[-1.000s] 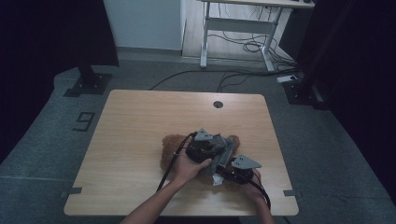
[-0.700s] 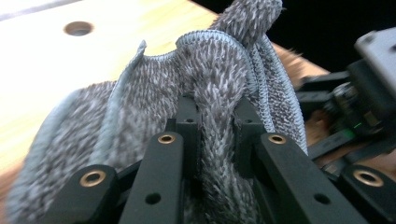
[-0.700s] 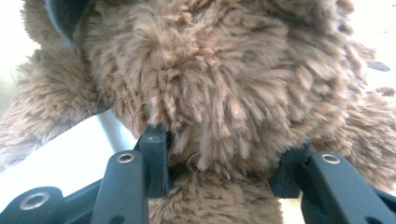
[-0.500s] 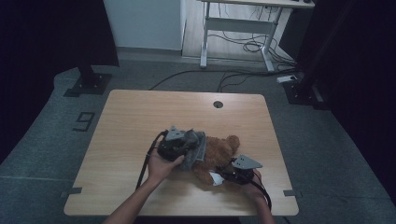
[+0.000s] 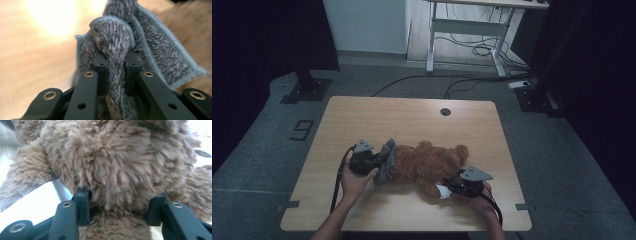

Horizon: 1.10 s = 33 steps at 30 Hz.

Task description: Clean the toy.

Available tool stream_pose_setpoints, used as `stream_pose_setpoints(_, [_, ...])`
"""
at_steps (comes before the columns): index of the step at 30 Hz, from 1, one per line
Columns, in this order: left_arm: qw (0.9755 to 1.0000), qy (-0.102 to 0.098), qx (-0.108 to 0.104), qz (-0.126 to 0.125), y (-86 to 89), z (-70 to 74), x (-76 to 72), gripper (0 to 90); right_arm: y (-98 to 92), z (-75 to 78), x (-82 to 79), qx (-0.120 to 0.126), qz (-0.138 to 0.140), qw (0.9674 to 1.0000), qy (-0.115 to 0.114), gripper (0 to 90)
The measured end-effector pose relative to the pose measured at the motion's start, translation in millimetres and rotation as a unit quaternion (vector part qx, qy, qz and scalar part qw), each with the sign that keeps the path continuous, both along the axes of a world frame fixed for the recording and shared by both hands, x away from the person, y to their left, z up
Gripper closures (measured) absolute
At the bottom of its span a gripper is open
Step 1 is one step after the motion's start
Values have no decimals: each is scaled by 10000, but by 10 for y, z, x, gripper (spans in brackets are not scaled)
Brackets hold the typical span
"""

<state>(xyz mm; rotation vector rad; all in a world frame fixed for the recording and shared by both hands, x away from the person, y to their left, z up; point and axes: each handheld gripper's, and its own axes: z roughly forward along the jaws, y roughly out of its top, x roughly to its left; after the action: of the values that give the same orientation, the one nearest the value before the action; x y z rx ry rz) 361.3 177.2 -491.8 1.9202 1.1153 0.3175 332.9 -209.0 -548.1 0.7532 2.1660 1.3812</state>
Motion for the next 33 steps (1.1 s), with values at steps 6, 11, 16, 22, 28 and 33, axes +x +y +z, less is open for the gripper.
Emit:
stream_pose_setpoints(6, [9998, 197, 53, 5, 42, -124, 14, 771, 0, 0, 1, 8, -11, 10000, 13, 501])
stream_pose_setpoints(11, [9999, -40, -32, -138, -16, 200, 28, 768, -6, 0, 8, 14, -35, 10000, 20, 500])
stream_pose_setpoints(16, [9977, -423, -135, -511, -322, 607, 50, 764, -3, 0, 14, 7, -35, 10000, -3, 500])
stream_pose_setpoints(22, [9952, -445, 203, -851, -880, 720, 228, 761, -4, 2, 13, -15, -26, 10000, -25, 500])
stream_pose_setpoints(28, [9958, 44, 116, -903, -1036, 459, 402, 758, -1, -3, 31, -95, -127, 9998, -156, 500])
stream_pose_setpoints(33, [9950, 116, 151, -977, -1002, 404, 345, 761, -12, 7, 35, -66, -79, 9999, -62, 426])
